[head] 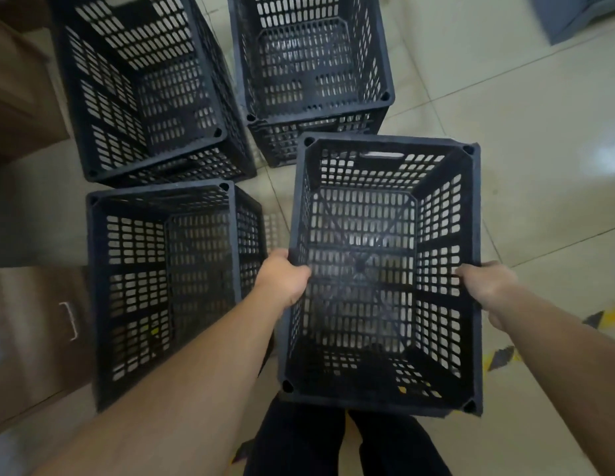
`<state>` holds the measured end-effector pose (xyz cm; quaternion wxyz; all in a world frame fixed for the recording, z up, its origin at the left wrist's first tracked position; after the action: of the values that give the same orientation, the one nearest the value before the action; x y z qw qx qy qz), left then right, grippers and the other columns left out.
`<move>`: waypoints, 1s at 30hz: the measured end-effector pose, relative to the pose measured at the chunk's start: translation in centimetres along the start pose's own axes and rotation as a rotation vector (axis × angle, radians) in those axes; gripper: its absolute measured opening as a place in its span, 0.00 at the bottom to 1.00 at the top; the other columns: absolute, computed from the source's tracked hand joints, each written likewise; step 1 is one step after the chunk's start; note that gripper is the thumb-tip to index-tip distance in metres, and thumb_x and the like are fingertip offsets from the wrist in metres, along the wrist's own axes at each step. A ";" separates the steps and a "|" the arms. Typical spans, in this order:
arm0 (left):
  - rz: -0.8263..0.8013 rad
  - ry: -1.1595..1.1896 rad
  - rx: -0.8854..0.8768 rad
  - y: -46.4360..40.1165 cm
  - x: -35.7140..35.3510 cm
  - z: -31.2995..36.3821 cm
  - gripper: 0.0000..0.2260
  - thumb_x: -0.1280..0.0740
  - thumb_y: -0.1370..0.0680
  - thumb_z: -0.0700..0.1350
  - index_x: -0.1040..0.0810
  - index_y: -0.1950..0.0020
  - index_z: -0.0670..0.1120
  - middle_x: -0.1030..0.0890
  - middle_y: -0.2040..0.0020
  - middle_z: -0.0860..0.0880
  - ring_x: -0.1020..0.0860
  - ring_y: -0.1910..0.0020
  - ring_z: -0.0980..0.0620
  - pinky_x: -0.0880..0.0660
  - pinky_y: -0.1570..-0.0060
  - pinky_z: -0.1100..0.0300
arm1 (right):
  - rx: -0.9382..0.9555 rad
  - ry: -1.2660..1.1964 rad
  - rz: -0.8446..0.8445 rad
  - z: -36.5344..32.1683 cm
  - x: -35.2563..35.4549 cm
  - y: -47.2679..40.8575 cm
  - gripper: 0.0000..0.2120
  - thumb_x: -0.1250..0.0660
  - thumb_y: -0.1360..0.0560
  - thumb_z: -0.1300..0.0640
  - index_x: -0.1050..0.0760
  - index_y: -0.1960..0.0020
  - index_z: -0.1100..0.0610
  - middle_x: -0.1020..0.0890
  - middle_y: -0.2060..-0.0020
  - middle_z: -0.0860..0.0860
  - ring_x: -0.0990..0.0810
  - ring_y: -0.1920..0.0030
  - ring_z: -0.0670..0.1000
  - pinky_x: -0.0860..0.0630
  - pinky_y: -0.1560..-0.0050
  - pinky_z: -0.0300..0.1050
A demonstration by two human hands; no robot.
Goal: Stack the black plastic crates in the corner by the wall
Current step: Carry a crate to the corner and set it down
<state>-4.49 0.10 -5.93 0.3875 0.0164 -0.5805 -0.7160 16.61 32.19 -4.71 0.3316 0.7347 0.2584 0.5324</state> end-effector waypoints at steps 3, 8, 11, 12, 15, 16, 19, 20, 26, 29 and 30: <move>-0.002 0.024 -0.002 3.1 1.4 0.3 0.13 0.31 0.19 0.43 0.24 0.35 0.47 0.20 0.52 0.53 0.20 0.56 0.50 0.21 0.55 0.56 | -0.005 0.044 0.001 -0.3 2.6 3.2 0.11 0.35 0.20 0.55 0.25 0.43 0.62 0.22 0.61 0.55 0.23 0.62 0.55 0.27 0.64 0.44; 0.003 0.083 -0.004 8.8 4.5 0.9 0.07 0.31 0.22 0.44 0.17 0.46 0.45 0.16 0.58 0.47 0.19 0.61 0.47 0.25 0.65 0.58 | 0.005 0.094 -0.005 -1.3 6.0 8.8 0.15 0.37 0.18 0.54 0.24 0.40 0.65 0.20 0.58 0.58 0.21 0.60 0.57 0.28 0.65 0.44; 0.017 0.144 0.006 12.4 6.4 1.1 0.07 0.32 0.20 0.44 0.17 0.57 0.44 0.19 0.65 0.47 0.21 0.65 0.46 0.23 0.61 0.53 | 0.062 0.130 0.010 -3.0 7.8 11.9 0.16 0.38 0.18 0.54 0.24 0.39 0.65 0.23 0.63 0.55 0.25 0.64 0.54 0.33 0.69 0.42; 0.023 0.167 0.016 13.4 7.1 0.9 0.08 0.32 0.20 0.44 0.18 0.58 0.44 0.18 0.64 0.47 0.20 0.63 0.46 0.21 0.57 0.51 | 0.083 0.140 0.009 -3.5 8.2 12.9 0.16 0.38 0.18 0.54 0.24 0.39 0.66 0.24 0.63 0.55 0.25 0.64 0.54 0.33 0.69 0.42; 0.065 0.238 0.034 16.9 8.9 -0.1 0.07 0.32 0.20 0.47 0.17 0.53 0.45 0.14 0.55 0.45 0.16 0.53 0.43 0.18 0.45 0.50 | 0.152 0.194 -0.017 -5.0 9.1 15.8 0.14 0.38 0.17 0.55 0.24 0.41 0.65 0.24 0.64 0.54 0.26 0.65 0.53 0.34 0.69 0.42; 0.082 0.267 0.040 17.9 9.4 -0.7 0.09 0.32 0.21 0.48 0.15 0.49 0.44 0.14 0.54 0.44 0.16 0.52 0.42 0.18 0.45 0.49 | 0.179 0.215 -0.018 -5.4 9.3 16.8 0.14 0.38 0.17 0.55 0.24 0.41 0.66 0.24 0.64 0.54 0.26 0.65 0.53 0.34 0.69 0.42; 0.127 0.354 0.087 21.5 10.6 -3.4 0.17 0.31 0.21 0.51 0.18 0.38 0.42 0.15 0.49 0.44 0.17 0.49 0.43 0.20 0.49 0.52 | 0.256 0.288 -0.032 -6.7 9.4 19.7 0.14 0.38 0.18 0.55 0.24 0.41 0.66 0.23 0.63 0.55 0.25 0.64 0.54 0.33 0.68 0.44; 0.136 0.392 0.110 22.6 10.9 -4.4 0.17 0.31 0.21 0.51 0.20 0.37 0.42 0.15 0.47 0.44 0.17 0.48 0.43 0.19 0.45 0.51 | 0.290 0.314 -0.036 -7.2 9.2 20.8 0.13 0.38 0.18 0.56 0.25 0.42 0.66 0.24 0.64 0.55 0.25 0.65 0.54 0.34 0.69 0.43; 0.263 0.600 0.222 29.5 12.6 -12.4 0.11 0.33 0.19 0.50 0.21 0.42 0.45 0.18 0.51 0.48 0.18 0.49 0.45 0.21 0.42 0.50 | 0.442 0.458 -0.072 -8.8 6.2 26.7 0.12 0.37 0.20 0.57 0.24 0.45 0.66 0.22 0.61 0.58 0.22 0.61 0.57 0.24 0.57 0.49; 0.294 0.706 0.293 32.8 12.5 -17.4 0.16 0.33 0.20 0.51 0.23 0.36 0.44 0.16 0.45 0.45 0.17 0.47 0.43 0.20 0.43 0.50 | 0.523 0.562 -0.119 -9.0 3.3 29.5 0.13 0.37 0.20 0.57 0.23 0.45 0.67 0.20 0.59 0.60 0.21 0.60 0.59 0.25 0.58 0.48; 0.307 0.740 0.312 33.8 12.5 -19.0 0.15 0.32 0.20 0.51 0.22 0.38 0.43 0.16 0.45 0.45 0.17 0.48 0.44 0.19 0.45 0.50 | 0.546 0.597 -0.141 -8.8 2.2 30.5 0.12 0.37 0.20 0.57 0.23 0.46 0.67 0.19 0.59 0.61 0.21 0.60 0.59 0.26 0.60 0.48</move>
<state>13.90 -23.55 21.78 0.6646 0.2438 -0.4994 -0.4995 9.65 15.95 21.78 0.0706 0.5895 0.5247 0.6100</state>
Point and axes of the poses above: each hand's wrist, its own y-axis away from the middle knuckle, its own x-axis out of the back of the hand, z = x × y, the point moved 10 cm from there along -y, towards the middle knuckle
